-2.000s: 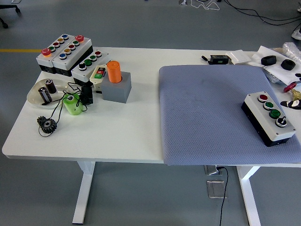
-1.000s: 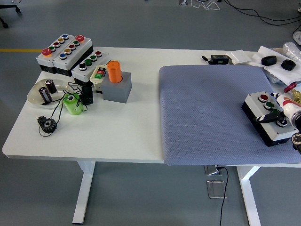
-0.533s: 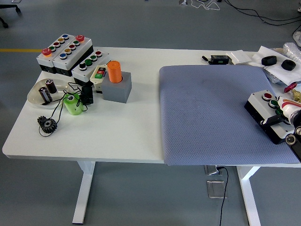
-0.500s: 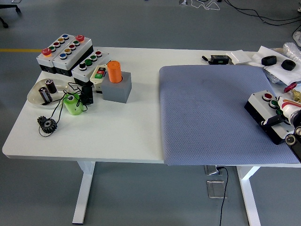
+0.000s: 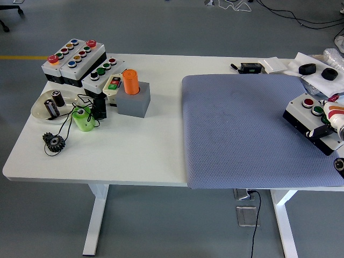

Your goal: Pick up the button,place it on the desk,press the button,press the button

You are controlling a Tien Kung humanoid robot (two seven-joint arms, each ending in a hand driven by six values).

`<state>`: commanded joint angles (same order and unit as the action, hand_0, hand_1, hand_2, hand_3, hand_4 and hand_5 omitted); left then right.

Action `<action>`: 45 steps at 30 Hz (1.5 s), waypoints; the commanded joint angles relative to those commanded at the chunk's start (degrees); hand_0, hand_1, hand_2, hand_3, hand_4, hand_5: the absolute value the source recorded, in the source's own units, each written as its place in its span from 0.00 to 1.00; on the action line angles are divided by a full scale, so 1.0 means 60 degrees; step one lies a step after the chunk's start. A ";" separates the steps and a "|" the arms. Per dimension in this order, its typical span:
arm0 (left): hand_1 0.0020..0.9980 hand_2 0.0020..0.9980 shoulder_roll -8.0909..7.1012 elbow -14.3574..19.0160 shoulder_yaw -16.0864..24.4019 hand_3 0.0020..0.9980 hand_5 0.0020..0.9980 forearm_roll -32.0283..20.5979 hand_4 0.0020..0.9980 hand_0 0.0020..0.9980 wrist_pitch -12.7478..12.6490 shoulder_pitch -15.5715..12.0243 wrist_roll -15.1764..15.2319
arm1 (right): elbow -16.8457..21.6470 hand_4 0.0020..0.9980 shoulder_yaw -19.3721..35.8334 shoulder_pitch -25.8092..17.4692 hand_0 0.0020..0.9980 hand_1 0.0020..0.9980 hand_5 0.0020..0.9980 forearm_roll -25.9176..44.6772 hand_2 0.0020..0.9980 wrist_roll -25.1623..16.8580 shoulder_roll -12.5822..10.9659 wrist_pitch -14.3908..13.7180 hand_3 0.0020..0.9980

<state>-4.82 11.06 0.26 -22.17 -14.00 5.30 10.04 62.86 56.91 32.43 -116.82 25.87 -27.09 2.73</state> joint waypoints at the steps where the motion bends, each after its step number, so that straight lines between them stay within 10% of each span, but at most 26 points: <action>1: 0.78 0.80 0.0001 0.0000 0.0003 0.67 1.00 0.0007 0.45 0.71 -0.0001 0.0002 -0.0005 | 0.0101 0.47 -0.0071 -0.0011 0.20 0.11 0.00 0.0082 0.27 -0.0343 -0.0131 -0.0140 0.36; 15: 0.78 0.80 0.0008 -0.0017 0.0055 0.67 1.00 0.0039 0.45 0.71 0.0011 0.0022 -0.0057 | 0.1427 0.57 -0.2340 0.0741 0.16 0.05 0.00 0.1601 0.20 -0.4938 -0.1504 0.0411 0.38; 32: 0.78 0.79 0.0048 -0.0012 0.0180 0.67 1.00 0.0140 0.45 0.71 0.0005 -0.0069 -0.0124 | 0.0909 0.58 -0.4685 0.1651 0.21 0.05 0.00 0.0161 0.21 -0.6987 -0.1436 -0.1354 0.40; 44: 0.78 0.79 0.0038 -0.0011 0.0204 0.67 1.00 0.0150 0.45 0.71 0.0003 -0.0027 -0.0130 | 0.0620 0.63 -0.4686 0.1723 0.36 0.11 0.00 0.0170 0.28 -0.6779 -0.1408 -0.0878 0.49; 45: 0.77 0.79 0.0039 -0.0012 0.0207 0.67 1.00 0.0153 0.45 0.71 0.0002 -0.0024 -0.0131 | 0.0614 0.62 -0.4684 0.1726 0.42 0.24 0.00 0.0165 0.39 -0.6779 -0.1409 -0.0871 0.53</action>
<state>-4.58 10.99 1.50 -21.25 -13.99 5.16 9.25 66.54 28.80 42.78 -115.83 -14.80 -35.55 -2.50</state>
